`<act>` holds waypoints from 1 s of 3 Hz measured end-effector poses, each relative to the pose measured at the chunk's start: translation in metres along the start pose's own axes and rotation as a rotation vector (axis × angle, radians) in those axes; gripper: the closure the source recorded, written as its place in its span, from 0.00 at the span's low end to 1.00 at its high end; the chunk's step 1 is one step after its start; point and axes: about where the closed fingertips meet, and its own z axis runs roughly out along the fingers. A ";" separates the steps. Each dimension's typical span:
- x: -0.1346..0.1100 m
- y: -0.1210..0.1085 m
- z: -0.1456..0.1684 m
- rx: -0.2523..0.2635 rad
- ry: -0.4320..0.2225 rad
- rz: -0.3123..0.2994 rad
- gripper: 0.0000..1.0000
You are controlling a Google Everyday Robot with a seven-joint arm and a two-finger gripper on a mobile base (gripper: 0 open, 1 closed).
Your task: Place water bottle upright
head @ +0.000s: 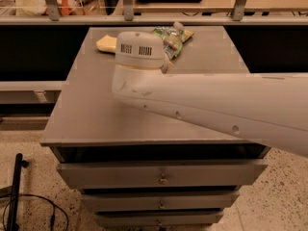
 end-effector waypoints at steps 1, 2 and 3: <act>0.026 -0.009 0.013 0.029 0.132 -0.045 1.00; 0.058 -0.024 0.018 0.065 0.273 -0.108 1.00; 0.072 -0.030 0.018 0.088 0.349 -0.182 1.00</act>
Offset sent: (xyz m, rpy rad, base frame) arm 0.0684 -0.0140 0.0915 -0.3134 -0.4411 0.0013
